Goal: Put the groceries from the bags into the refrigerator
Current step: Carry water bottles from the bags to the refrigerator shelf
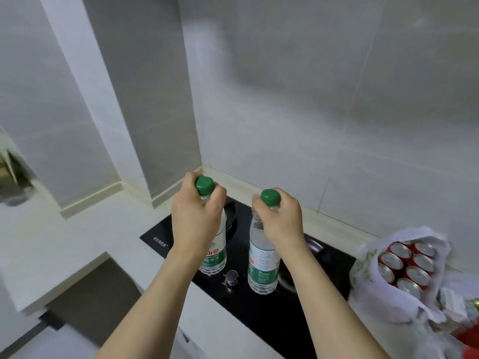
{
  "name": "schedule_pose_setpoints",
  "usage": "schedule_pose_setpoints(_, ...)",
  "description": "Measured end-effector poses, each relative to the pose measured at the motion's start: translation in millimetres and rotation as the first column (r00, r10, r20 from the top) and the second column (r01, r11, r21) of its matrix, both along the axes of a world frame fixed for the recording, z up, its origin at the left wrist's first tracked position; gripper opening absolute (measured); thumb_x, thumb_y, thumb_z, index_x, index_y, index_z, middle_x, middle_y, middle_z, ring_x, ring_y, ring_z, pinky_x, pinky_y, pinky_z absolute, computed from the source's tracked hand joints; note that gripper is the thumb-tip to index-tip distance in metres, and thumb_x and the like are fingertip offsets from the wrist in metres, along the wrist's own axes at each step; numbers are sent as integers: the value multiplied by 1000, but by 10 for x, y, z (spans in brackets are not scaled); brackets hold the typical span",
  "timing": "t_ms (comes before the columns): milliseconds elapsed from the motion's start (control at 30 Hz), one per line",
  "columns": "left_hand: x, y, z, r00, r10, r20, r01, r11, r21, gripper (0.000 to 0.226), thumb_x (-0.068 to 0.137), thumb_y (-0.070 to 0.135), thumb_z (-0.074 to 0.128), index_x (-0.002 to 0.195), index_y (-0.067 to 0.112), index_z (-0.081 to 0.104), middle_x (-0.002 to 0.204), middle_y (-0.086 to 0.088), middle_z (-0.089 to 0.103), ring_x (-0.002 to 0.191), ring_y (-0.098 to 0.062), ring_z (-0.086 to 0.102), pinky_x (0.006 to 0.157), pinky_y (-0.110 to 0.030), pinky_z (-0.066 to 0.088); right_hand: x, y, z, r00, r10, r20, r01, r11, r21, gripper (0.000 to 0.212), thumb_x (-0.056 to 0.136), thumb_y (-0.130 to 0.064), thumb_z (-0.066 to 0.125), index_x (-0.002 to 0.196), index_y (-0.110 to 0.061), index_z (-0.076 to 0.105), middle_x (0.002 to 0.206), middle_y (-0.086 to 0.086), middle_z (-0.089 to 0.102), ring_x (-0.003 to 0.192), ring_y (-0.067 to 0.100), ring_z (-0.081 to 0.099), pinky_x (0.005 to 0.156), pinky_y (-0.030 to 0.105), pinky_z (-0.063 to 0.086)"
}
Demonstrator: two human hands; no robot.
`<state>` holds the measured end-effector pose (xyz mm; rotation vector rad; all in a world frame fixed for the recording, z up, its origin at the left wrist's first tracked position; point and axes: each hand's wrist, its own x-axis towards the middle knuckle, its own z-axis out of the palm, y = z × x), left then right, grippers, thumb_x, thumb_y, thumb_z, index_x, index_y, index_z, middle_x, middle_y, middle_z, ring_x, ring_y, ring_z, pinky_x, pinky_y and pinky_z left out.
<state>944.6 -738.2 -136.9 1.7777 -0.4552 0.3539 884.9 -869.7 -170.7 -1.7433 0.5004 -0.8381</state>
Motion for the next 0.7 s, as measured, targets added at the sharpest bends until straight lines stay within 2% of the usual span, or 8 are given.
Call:
schedule_pose_setpoints(67, 43, 166, -14, 998, 55, -3, -55, 998, 1, 15, 84, 16, 60, 76, 22, 48, 61, 15, 57, 57, -4, 48, 51, -17, 36, 102, 129, 10, 999, 43, -4, -43, 999, -9, 22, 83, -23, 69, 68, -12, 58, 65, 6, 63, 60, 19, 57, 60, 30, 48)
schedule_pose_setpoints(200, 153, 545, -39, 989, 150, -5, -150, 989, 11, 15, 83, 15, 60, 77, 18, 47, 60, 6, 51, 55, -8, 43, 51, -20, 34, 320, 452, 19, 991, 133, -2, -133, 991, 0, 24, 84, -22, 69, 66, -13, 56, 57, 0, 60, 54, 10, 54, 57, 23, 45)
schedule_pose_setpoints(300, 230, 889, -35, 981, 195, -8, -195, 981, 16, 13, 84, 16, 60, 77, 18, 49, 60, 5, 52, 54, -8, 43, 50, -18, 34, 487, 771, 31, 978, 209, 5, -209, 978, 8, 25, 84, -24, 68, 70, -6, 57, 64, 8, 62, 60, 22, 57, 57, 29, 47)
schedule_pose_setpoints(367, 266, 1110, -34, 972, 235, 2, -235, 972, 26, 13, 85, 16, 60, 78, 17, 49, 61, 3, 53, 54, -8, 43, 51, -18, 35, 594, 989, 35, 970, 242, -3, -242, 970, -1, 24, 84, -25, 68, 67, -12, 57, 62, 4, 63, 59, 18, 58, 58, 27, 48)
schedule_pose_setpoints(500, 311, 1559, -44, 935, 353, 32, -354, 935, 21, 15, 85, 15, 62, 77, 19, 49, 61, 6, 53, 57, -6, 46, 52, -17, 36, 763, 1422, 16, 936, 353, 10, -353, 936, 5, 22, 84, -26, 68, 73, -8, 62, 70, 10, 67, 71, 30, 64, 67, 41, 53)
schedule_pose_setpoints(700, 307, 2072, -61, 868, 494, 50, -497, 866, 51, 14, 88, 16, 63, 81, 17, 51, 64, 5, 54, 59, -6, 49, 52, -18, 37, 988, 1862, 34, 878, 479, 4, -479, 878, 9, 24, 83, -25, 70, 70, -6, 61, 68, 11, 65, 65, 29, 60, 64, 42, 52)
